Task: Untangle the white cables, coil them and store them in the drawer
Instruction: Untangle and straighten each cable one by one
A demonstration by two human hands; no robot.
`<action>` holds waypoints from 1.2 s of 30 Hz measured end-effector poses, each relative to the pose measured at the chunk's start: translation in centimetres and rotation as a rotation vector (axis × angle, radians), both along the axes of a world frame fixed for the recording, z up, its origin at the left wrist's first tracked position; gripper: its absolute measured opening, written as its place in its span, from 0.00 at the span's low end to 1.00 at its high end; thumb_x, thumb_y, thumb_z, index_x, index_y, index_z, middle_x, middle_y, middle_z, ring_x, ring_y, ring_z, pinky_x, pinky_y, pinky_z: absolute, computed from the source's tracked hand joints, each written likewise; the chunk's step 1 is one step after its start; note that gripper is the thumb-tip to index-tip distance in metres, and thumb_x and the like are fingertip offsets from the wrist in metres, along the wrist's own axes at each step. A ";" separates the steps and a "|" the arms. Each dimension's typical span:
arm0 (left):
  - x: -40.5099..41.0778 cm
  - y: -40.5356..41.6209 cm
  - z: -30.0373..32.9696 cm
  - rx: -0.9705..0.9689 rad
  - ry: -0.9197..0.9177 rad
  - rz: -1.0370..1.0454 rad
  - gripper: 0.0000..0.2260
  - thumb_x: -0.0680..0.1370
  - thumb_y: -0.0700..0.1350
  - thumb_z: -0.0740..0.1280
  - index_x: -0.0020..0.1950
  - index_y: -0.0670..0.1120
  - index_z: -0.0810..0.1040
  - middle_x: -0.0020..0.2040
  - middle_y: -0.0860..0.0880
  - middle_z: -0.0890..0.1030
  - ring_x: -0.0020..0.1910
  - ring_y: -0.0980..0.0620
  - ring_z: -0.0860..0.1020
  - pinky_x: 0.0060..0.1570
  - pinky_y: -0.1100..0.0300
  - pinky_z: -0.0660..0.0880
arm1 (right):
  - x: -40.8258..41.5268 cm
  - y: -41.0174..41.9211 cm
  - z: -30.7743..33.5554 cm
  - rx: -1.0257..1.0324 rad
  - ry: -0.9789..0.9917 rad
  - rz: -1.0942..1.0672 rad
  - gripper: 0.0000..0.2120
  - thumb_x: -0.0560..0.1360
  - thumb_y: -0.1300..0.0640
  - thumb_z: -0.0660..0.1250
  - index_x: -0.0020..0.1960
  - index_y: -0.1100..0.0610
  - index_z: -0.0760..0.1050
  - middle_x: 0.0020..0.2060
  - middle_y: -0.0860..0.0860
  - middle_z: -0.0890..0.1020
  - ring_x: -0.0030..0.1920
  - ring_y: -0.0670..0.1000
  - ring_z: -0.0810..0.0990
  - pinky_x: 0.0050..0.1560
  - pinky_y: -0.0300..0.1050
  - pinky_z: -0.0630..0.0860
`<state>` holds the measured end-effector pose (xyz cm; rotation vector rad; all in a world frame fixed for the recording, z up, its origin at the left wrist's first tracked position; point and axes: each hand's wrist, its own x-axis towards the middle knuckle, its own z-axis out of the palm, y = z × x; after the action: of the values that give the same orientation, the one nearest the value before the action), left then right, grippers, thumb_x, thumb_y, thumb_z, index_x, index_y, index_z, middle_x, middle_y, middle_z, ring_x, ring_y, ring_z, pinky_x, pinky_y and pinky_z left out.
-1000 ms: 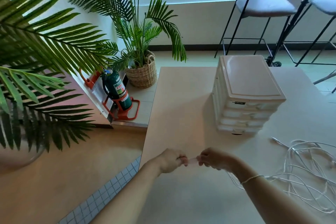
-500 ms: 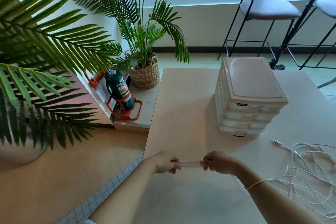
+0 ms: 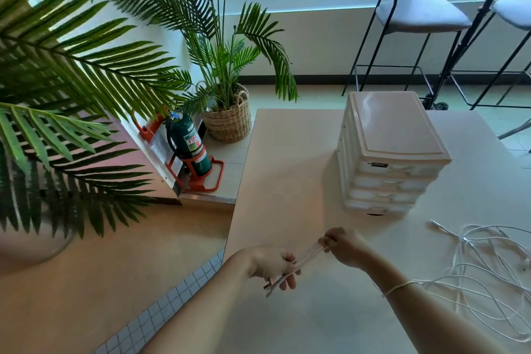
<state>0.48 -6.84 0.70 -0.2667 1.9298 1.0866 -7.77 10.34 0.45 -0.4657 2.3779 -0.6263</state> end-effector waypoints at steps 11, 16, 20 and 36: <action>0.5 -0.1 -0.8 0.083 0.013 0.118 0.12 0.79 0.35 0.52 0.47 0.46 0.73 0.40 0.50 0.79 0.33 0.60 0.79 0.36 0.67 0.76 | -0.9 0.6 1.2 -0.045 -0.077 0.010 0.16 0.78 0.55 0.61 0.31 0.48 0.72 0.24 0.42 0.73 0.28 0.41 0.68 0.28 0.31 0.63; 0.7 -0.6 -1.3 0.022 0.062 0.078 0.13 0.78 0.36 0.55 0.56 0.42 0.76 0.48 0.49 0.80 0.50 0.53 0.77 0.53 0.58 0.70 | -1.2 0.7 1.1 -0.066 -0.123 -0.026 0.16 0.77 0.55 0.62 0.31 0.50 0.74 0.24 0.46 0.70 0.23 0.41 0.66 0.25 0.33 0.60; 0.8 -0.2 -1.1 0.016 0.041 0.102 0.14 0.78 0.36 0.54 0.59 0.41 0.76 0.41 0.52 0.79 0.41 0.57 0.76 0.42 0.63 0.69 | -1.1 0.8 0.6 -0.124 -0.183 -0.101 0.15 0.78 0.56 0.62 0.32 0.53 0.74 0.24 0.48 0.67 0.15 0.41 0.63 0.19 0.32 0.59; -0.7 1.1 0.3 -0.005 0.228 0.205 0.16 0.82 0.51 0.54 0.52 0.43 0.77 0.37 0.50 0.79 0.39 0.50 0.77 0.45 0.57 0.72 | -0.7 0.6 0.9 -0.231 -0.217 -0.192 0.15 0.78 0.59 0.60 0.34 0.55 0.73 0.27 0.50 0.66 0.23 0.46 0.60 0.21 0.34 0.56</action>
<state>-0.22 -5.72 0.99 -0.3632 2.1434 1.2932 -8.46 10.97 1.32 -0.2517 2.1683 -0.9945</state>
